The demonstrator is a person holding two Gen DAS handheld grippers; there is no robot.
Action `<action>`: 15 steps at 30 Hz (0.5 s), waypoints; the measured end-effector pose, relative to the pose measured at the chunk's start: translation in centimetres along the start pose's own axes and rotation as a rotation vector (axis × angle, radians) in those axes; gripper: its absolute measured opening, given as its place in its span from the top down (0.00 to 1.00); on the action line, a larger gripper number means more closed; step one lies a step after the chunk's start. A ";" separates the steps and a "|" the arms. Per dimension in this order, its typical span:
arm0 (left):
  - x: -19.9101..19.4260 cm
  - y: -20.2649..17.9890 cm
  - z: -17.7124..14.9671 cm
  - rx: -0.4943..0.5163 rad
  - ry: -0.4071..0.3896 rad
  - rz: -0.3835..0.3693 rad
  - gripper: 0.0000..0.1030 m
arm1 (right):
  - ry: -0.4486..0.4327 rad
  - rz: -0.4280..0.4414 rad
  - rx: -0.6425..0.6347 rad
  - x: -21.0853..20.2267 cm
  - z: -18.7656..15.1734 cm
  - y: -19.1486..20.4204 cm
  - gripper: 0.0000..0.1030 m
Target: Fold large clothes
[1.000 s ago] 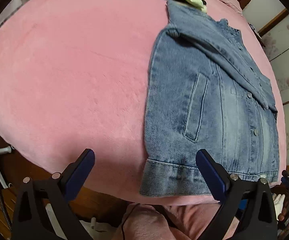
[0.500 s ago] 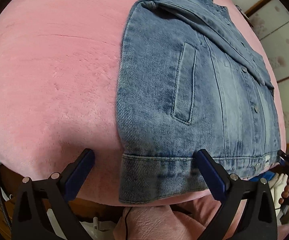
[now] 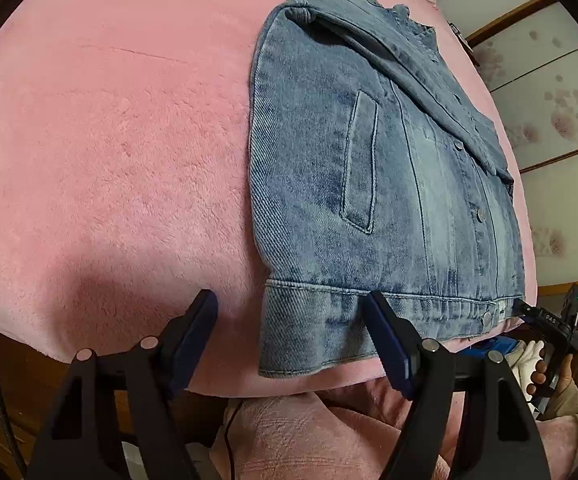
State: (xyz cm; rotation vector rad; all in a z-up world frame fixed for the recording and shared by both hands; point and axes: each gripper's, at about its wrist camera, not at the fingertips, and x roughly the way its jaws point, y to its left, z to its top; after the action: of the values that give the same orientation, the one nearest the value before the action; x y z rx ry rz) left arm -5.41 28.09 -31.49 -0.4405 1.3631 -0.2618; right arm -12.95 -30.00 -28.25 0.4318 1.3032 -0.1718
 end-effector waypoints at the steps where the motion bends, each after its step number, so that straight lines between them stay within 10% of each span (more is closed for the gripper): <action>1: 0.2 0.0 0.0 -0.002 0.003 0.005 0.25 | 0.009 -0.007 0.006 0.4 0.0 0.0 0.67; 7: 2.4 -1.4 0.5 0.022 0.039 0.041 0.00 | 0.028 0.005 0.071 1.5 0.2 -0.8 0.62; 11: 3.4 -3.0 0.8 0.052 0.055 0.123 0.00 | 0.036 0.017 0.092 1.3 0.1 -0.9 0.62; 14: 2.9 -3.7 1.1 0.076 0.050 0.148 0.24 | 0.052 0.018 0.065 1.1 0.3 -0.5 0.71; 15: 2.5 -4.2 1.3 0.090 0.053 0.167 0.49 | 0.061 -0.001 0.037 0.9 0.3 0.0 0.74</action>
State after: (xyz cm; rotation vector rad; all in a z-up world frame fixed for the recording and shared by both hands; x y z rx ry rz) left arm -3.36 23.43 -31.64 -0.2447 1.4256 -0.1976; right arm -12.45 -30.02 -29.06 0.4708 1.3613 -0.1847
